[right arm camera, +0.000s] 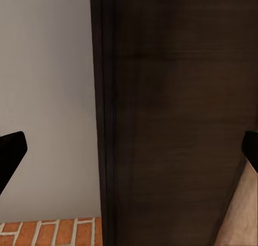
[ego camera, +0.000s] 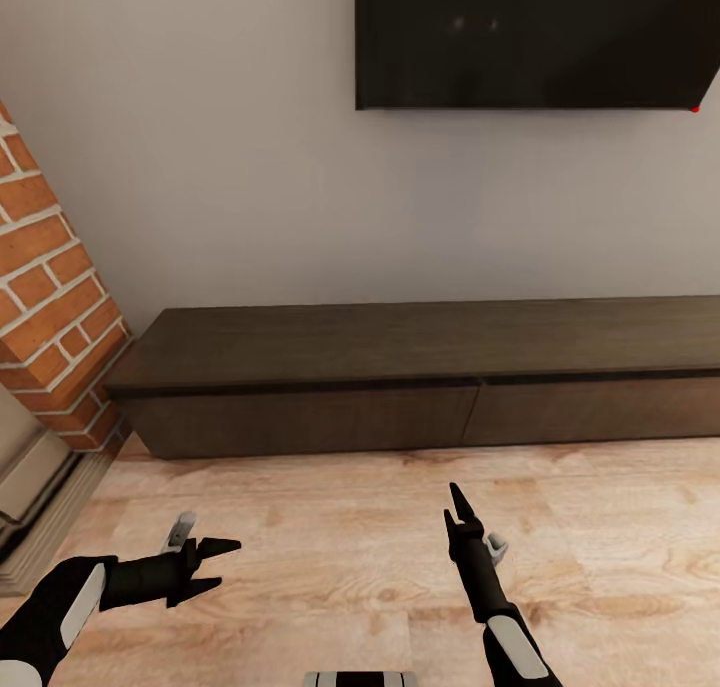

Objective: Place each of the two pumpkins and all three candles from the living room inside a cabinet in the living room (use any cabinet), then make sure every cabinet is closed, and position the cauldron so it is next to a table in the living room.

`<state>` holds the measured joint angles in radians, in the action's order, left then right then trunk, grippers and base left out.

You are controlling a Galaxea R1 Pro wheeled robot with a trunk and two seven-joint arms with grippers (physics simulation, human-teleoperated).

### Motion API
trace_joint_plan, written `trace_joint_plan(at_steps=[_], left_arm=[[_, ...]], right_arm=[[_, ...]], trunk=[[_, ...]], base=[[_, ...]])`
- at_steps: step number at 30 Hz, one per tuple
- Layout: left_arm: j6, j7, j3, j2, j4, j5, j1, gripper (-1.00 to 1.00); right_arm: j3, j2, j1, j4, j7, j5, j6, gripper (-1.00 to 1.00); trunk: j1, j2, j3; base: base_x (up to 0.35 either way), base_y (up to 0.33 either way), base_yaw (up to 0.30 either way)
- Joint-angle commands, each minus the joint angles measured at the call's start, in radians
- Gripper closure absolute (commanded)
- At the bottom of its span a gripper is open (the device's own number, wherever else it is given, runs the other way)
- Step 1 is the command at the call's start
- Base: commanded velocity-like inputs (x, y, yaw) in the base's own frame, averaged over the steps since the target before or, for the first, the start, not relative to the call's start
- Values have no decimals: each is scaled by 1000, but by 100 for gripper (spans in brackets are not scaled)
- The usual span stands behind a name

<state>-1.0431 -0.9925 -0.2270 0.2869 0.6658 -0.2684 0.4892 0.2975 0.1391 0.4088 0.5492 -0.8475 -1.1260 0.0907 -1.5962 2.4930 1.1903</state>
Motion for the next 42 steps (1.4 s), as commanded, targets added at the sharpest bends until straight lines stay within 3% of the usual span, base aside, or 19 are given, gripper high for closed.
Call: trace_joint_plan(at_steps=[1, 28, 42], left_arm=[[0, 0, 0, 0, -1, 0, 0, -100], [0, 0, 0, 0, -5, 0, 0, -100], [0, 0, 0, 0, -6, 0, -1, -100]], right_arm=[[0, 0, 0, 0, 0, 0, 1, -100], [-1, 0, 0, 0, -1, 0, 0, -100], [-1, 0, 0, 0, 2, 0, 0, -100]], trunk=[[0, 0, 0], [0, 0, 0], [0, 0, 0]], base=[[323, 0, 0], [312, 0, 0], [112, 0, 0]])
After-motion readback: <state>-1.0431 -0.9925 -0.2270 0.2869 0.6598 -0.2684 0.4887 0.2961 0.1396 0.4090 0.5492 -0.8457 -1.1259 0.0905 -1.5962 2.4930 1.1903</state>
